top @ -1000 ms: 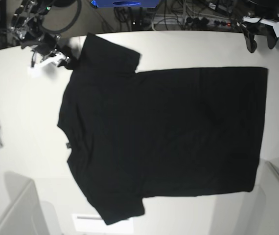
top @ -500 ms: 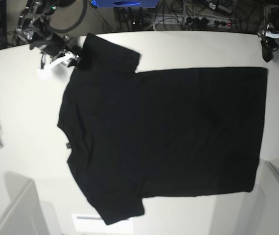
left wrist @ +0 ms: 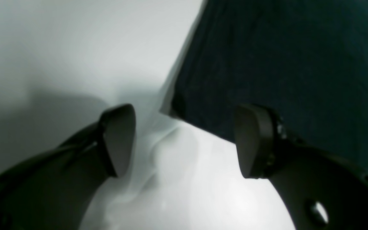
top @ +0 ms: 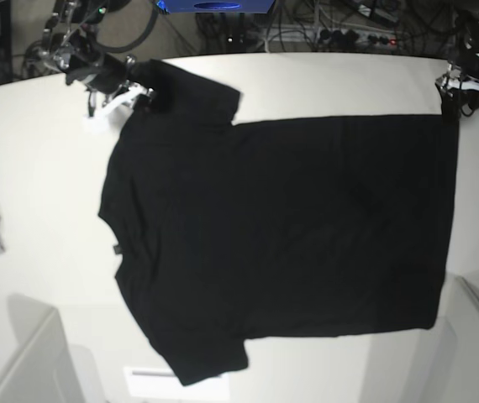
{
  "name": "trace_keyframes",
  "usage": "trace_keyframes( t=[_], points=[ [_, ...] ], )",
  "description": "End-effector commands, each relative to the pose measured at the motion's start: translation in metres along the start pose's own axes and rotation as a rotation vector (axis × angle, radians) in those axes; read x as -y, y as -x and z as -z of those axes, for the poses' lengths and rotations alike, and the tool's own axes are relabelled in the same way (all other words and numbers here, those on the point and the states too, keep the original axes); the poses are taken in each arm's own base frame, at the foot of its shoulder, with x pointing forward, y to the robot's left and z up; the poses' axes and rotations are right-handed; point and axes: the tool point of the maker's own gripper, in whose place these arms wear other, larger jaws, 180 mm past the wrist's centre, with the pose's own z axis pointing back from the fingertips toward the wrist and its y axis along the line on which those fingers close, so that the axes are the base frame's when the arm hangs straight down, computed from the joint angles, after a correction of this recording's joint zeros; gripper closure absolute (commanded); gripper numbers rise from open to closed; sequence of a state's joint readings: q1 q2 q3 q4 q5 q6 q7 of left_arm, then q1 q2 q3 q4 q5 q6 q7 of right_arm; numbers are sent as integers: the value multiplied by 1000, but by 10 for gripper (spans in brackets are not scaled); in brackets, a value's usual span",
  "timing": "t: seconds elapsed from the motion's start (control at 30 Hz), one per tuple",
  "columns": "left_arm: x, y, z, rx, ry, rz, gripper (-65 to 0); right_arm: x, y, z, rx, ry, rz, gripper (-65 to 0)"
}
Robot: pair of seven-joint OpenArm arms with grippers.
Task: Fold the T-shirt properly
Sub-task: 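Close both grippers on the shirt's side edge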
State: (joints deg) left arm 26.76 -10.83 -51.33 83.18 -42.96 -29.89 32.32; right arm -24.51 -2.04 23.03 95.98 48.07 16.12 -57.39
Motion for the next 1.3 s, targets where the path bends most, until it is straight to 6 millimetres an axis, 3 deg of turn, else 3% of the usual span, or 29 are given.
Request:
trace_keyframes(
  t=[0.0, 0.43, 0.6, 0.83, 0.93, 1.03, 1.1, 1.17, 1.27],
  points=[
    [-2, -11, -1, 35, 4, 4, -464, 11, 8, -3, -37, 47, -8, -171],
    [-3, -4, 26, 36, 11, -101, -464, 15, 5, -6, -37, 59, -19, -168],
    [22, 16, 40, -40, 74, -78, -462, 15, 5, -5, -37, 57, -21, -168],
    [20, 18, 46, -45, 70, -108, -456, 15, 5, -6, -36, 58, -20, -168],
    [23, 18, 48, -44, 76, -109, -341, 15, 5, -6, -36, 58, -20, -167],
    [26, 15, 50, -37, 82, -111, -145, 15, 4, -6, -35, 58, -20, -162],
    [26, 15, 51, -36, 83, -111, 0, 15, 4, -6, -35, 58, -20, -99],
    [26, 15, 51, -36, 83, -111, 0, 14, 1, -5, -22, 56, -22, 0],
    [27, 12, 48, -31, 84, -97, 0, 14, -6, -5, 12, 55, -23, 0]
  ],
)
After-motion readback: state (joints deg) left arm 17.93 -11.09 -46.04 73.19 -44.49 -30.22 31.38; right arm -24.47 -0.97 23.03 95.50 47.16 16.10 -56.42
